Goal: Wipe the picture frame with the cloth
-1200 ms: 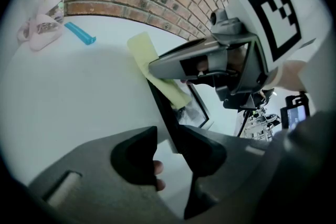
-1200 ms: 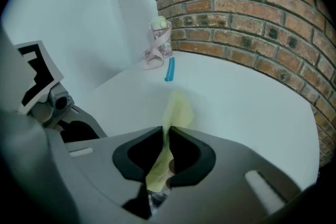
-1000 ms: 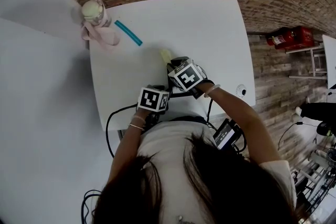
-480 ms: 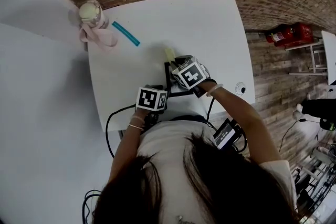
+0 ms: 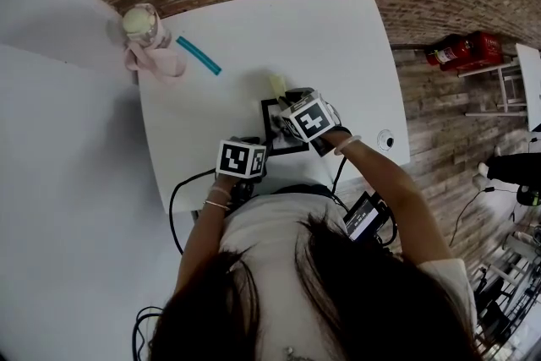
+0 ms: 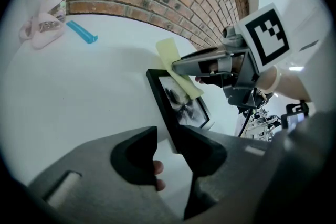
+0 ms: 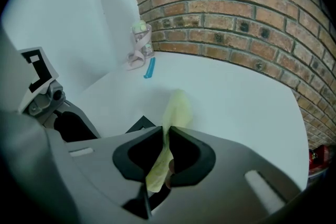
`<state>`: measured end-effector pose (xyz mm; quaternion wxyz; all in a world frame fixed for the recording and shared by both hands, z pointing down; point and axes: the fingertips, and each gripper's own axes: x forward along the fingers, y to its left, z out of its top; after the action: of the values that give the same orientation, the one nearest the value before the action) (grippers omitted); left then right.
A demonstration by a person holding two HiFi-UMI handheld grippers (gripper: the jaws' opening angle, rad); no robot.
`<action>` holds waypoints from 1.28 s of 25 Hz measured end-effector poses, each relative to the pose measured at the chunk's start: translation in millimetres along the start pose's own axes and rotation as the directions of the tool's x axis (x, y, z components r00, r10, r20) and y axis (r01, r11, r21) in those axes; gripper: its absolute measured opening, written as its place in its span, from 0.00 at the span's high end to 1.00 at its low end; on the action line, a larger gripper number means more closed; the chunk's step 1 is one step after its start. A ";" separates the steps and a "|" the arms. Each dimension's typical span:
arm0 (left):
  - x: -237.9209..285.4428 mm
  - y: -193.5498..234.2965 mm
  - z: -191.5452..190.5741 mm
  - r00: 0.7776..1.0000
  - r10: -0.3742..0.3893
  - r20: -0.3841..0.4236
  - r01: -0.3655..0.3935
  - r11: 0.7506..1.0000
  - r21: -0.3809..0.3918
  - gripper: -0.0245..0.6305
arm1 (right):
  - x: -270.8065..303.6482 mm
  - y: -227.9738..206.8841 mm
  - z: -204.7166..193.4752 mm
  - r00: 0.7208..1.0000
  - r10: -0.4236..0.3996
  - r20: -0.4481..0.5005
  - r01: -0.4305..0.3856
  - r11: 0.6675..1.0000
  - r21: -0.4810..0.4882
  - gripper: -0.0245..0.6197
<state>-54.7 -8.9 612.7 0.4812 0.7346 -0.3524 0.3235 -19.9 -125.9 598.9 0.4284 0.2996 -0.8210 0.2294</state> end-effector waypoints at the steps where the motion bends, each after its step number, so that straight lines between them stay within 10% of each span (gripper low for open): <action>1: -0.2 -0.2 -0.1 1.000 0.000 0.000 0.000 1.000 0.001 0.76 | -0.7 -1.6 -1.4 1.000 -0.003 0.000 0.003 1.000 0.007 0.89; 32: -1.4 -1.1 -1.5 1.000 -0.001 -0.009 0.001 1.000 -0.002 0.76 | -23.2 -45.5 -25.5 0.995 -0.098 0.000 0.097 0.988 0.119 0.89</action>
<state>-54.7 -6.9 611.5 0.4838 0.7329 -0.3501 0.3260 36.4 -135.5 598.3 0.4182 0.3649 -0.7916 0.2556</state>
